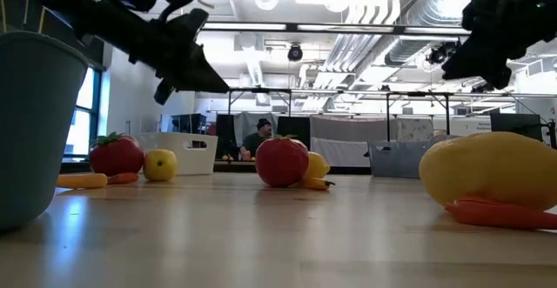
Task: Sort produce into baskets
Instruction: Put the orange chili pepper into the black transparent bin
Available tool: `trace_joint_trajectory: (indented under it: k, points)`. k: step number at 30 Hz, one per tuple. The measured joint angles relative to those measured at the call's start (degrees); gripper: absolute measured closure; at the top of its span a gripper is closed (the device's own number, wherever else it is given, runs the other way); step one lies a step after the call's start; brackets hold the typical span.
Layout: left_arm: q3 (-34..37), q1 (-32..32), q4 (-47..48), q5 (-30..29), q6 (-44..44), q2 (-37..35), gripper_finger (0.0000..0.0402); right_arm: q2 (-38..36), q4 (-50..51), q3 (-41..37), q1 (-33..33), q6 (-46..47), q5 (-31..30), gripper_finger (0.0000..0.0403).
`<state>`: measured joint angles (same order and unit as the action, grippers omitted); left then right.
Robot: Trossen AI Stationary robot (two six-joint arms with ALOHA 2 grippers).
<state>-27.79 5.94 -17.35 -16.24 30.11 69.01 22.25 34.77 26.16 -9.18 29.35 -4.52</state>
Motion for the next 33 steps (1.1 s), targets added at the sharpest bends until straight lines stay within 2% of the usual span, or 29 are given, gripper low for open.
trace_joint_trajectory:
  k: [8,13,17,23,33]
  points:
    - [-0.07,0.45,3.08,0.05,0.19,-3.62,0.0401,22.40,12.45,9.46,7.12,13.81,-0.19,0.0250]
    - [-0.07,0.45,3.46,0.14,0.28,-4.06,0.0401,33.74,12.68,13.01,11.66,21.38,0.12,0.0221]
    - [-0.07,0.45,3.72,0.31,-0.38,-4.06,0.0401,41.76,13.39,17.24,14.62,25.90,0.68,0.0213]
    - [-0.33,0.41,3.16,2.58,-2.95,-4.51,0.0401,51.31,15.05,20.69,16.75,30.98,2.24,0.0212]
    - [-1.51,1.08,3.17,3.69,-6.78,-4.79,0.0401,61.21,17.74,20.72,16.69,36.77,3.50,0.0212]
